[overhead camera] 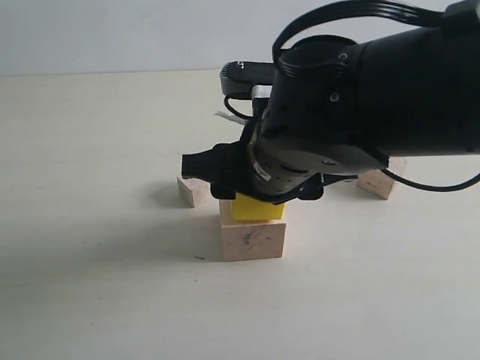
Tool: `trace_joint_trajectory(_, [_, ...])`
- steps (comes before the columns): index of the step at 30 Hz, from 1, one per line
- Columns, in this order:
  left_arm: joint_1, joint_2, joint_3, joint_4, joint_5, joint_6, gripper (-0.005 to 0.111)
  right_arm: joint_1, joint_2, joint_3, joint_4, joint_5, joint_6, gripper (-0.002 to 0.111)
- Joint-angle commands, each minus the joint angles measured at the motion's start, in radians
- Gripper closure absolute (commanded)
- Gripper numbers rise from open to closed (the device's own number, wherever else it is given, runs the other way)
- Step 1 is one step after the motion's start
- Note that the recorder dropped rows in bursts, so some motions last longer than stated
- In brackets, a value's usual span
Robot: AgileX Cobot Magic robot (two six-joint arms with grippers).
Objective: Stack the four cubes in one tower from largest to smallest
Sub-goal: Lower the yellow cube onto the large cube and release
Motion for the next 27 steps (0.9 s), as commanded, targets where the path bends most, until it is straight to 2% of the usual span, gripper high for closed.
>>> trace_joint_trajectory(1, [-0.002,-0.005,0.004,0.0,-0.009,0.0,0.107,0.002,0.014,-0.05,-0.006,0.011,-0.047,0.108])
trace_joint_trajectory(7, [-0.002,-0.005,0.004,0.0,-0.009,0.0,0.107,0.002,0.064,-0.077,0.016,0.068,-0.09,0.108])
trace_joint_trajectory(27, [-0.002,-0.005,0.004,0.0,-0.009,0.0,0.107,0.002,0.068,-0.077,-0.002,0.049,-0.096,0.108])
